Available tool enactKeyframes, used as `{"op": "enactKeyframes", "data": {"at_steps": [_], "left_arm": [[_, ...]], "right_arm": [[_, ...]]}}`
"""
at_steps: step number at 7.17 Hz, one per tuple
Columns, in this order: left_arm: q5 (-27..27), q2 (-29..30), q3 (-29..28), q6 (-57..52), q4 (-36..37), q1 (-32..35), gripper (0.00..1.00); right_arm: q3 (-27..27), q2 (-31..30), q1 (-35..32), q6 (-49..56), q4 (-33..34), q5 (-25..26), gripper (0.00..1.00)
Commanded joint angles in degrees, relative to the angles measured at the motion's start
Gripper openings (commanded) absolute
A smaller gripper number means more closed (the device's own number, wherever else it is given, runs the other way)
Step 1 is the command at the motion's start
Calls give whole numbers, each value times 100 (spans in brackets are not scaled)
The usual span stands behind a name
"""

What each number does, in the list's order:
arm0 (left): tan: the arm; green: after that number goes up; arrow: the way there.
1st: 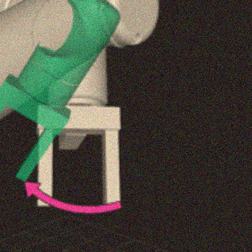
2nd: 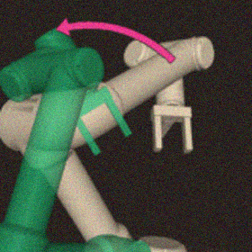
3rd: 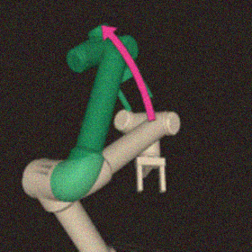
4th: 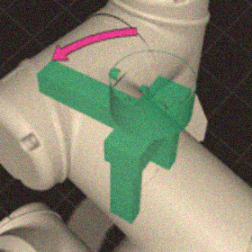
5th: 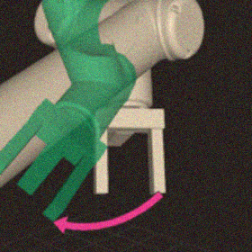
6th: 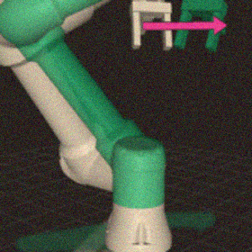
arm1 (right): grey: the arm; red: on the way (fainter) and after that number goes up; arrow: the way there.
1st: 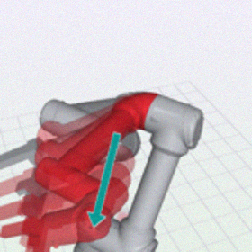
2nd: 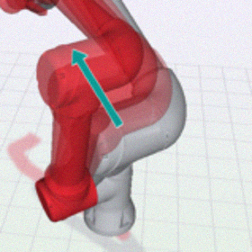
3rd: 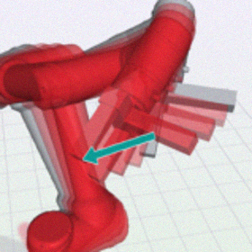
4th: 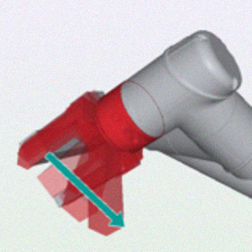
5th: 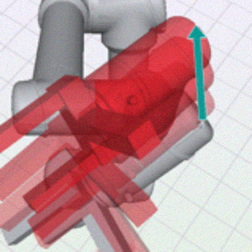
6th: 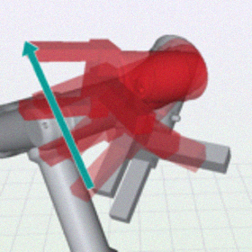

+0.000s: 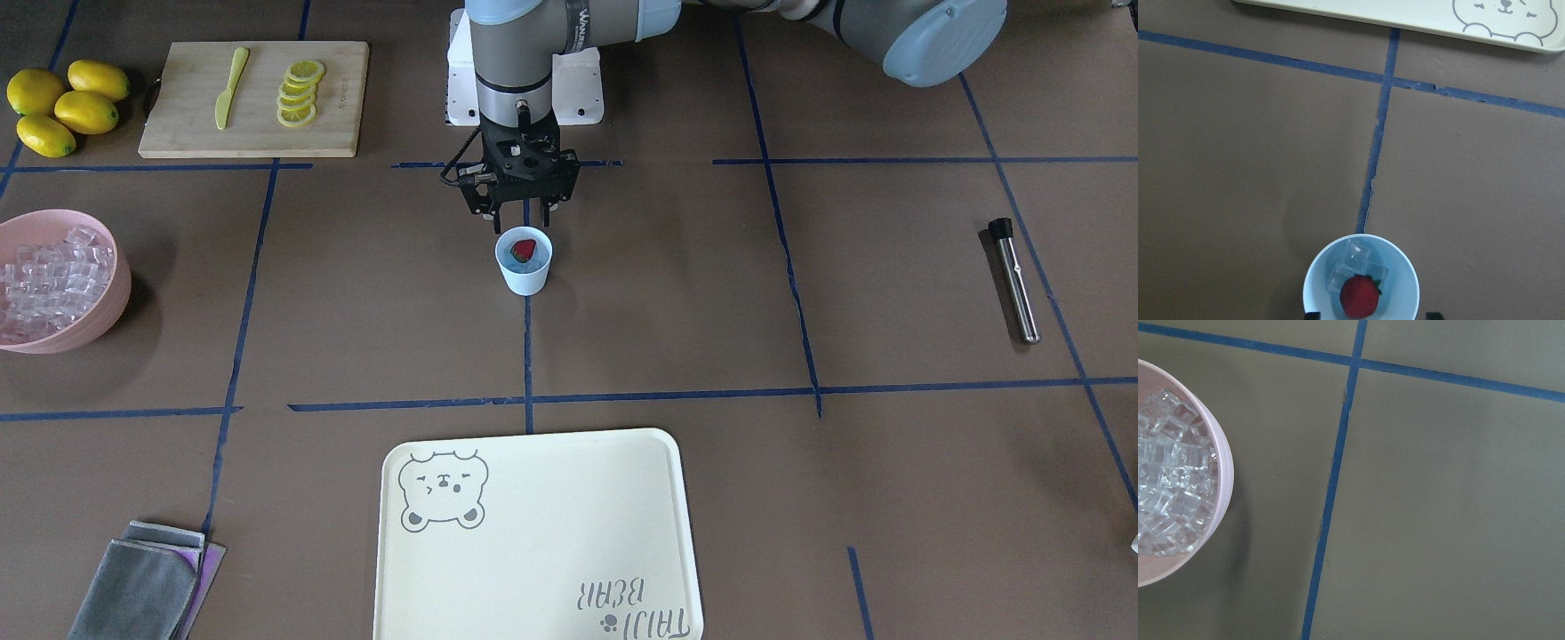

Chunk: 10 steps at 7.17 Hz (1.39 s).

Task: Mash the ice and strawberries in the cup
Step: 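Carry the strawberry with the left gripper over the cup and release, then withdraw the left gripper from the cup back toward the muddler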

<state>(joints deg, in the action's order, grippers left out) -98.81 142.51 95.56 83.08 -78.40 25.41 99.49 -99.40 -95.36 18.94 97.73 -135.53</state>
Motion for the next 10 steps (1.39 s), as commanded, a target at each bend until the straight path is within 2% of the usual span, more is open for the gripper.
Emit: {"op": "enactKeyframes", "data": {"at_steps": [1, 2, 3, 4, 5, 6, 8, 10], "left_arm": [[-7, -13, 15, -28, 0, 8, 100], [-42, -91, 137, -142, 0, 8, 100], [-60, -519, 678, -665, 35, 43, 100], [-69, -1297, 1397, -1401, 18, 226, 100], [-382, -1897, 1822, -2409, -9, 707, 100], [-1133, -2512, 1991, -3393, -26, 1451, 100], [-2294, -3628, 1950, -5537, -245, 3084, 100], [-3263, -4465, 1469, -7524, -246, 4607, 100]], "right_arm": [[0, 0, 0, 4, 0, 0, 100], [9, -9, 0, 5, 0, 0, 99], [17, -17, 0, 5, 0, 0, 99], [18, -18, 0, 5, 0, 0, 99], [18, -18, 0, 5, 0, 0, 99], [9, -18, 0, 5, 0, 0, 99], [18, -18, 0, 5, 0, 0, 100], [18, -18, 0, 13, 0, 0, 99]]}}
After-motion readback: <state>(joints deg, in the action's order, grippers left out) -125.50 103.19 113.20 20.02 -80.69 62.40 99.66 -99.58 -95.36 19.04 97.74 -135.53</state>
